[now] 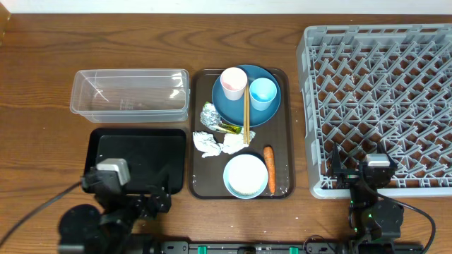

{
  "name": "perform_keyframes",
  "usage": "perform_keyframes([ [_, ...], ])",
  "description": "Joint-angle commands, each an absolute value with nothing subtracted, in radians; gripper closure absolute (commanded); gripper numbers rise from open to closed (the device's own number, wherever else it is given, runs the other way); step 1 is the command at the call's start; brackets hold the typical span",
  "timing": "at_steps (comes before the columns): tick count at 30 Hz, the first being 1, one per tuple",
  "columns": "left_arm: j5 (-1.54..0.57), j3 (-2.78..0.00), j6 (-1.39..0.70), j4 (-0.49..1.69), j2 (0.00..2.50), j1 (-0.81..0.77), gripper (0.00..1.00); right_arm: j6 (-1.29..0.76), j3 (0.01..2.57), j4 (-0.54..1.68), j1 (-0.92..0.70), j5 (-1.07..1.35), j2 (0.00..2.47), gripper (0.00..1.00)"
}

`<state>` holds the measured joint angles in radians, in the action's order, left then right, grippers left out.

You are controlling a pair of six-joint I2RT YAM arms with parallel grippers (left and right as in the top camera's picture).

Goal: Sort waste into correct bins and load items into the dishwasher rack
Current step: 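Reach the left gripper to the crumpled white tissue and grasp it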

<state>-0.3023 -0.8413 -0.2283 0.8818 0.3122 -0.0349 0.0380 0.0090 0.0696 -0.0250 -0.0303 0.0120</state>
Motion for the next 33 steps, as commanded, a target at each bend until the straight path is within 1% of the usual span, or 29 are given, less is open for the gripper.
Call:
perform_keyframes([
  [1, -0.27, -0.98, -0.211, 0.961, 0.459, -0.04, 0.04, 0.042, 0.005, 0.071, -0.037, -0.037, 0.007, 0.01],
  [6, -0.273, -1.14, -0.212, 1.16, 0.705, -0.04, 0.04, 0.042, 0.005, 0.071, -0.037, -0.037, 0.007, 0.01],
  [7, -0.272, -1.149, -0.211, 1.169, 0.738, -0.04, 0.04, 0.043, 0.005, 0.071, -0.037, -0.037, 0.007, 0.01],
  [8, -0.272, -1.15, -0.212, 1.166, 0.767, -0.04, 0.02, 0.042, 0.005, 0.071, -0.037, -0.037, 0.007, 0.01],
  [10, -0.286, -1.15, -0.212, 1.142, 0.825, -0.04, 0.02, 0.042, 0.005, 0.071, -0.037, -0.037, 0.007, 0.01],
  [14, -0.396, -1.15, -0.212, 1.116, 0.926, -0.04, 0.02, 0.042, 0.005, 0.071, -0.037, -0.037, 0.007, 0.01],
  [19, -0.469, -1.147, -0.252, 1.143, 1.053, -0.051, 0.02, 0.042, 0.005, 0.071, -0.037, -0.037, 0.007, 0.01],
  [25, -0.44, -1.094, -0.273, 1.088, 1.167, -0.168, 0.02, 0.042, 0.005, 0.071, -0.037, -0.037, 0.007, 0.01],
  [30, -0.27, -1.084, -0.373, 1.059, 1.23, -0.248, 0.02, 0.042, 0.005, 0.071, -0.037, -0.037, 0.007, 0.01],
  [33, -0.249, -1.084, -0.397, 1.034, 1.262, -0.275, 0.02, 0.042, 0.005, 0.071, -0.037, -0.037, 0.007, 0.01],
])
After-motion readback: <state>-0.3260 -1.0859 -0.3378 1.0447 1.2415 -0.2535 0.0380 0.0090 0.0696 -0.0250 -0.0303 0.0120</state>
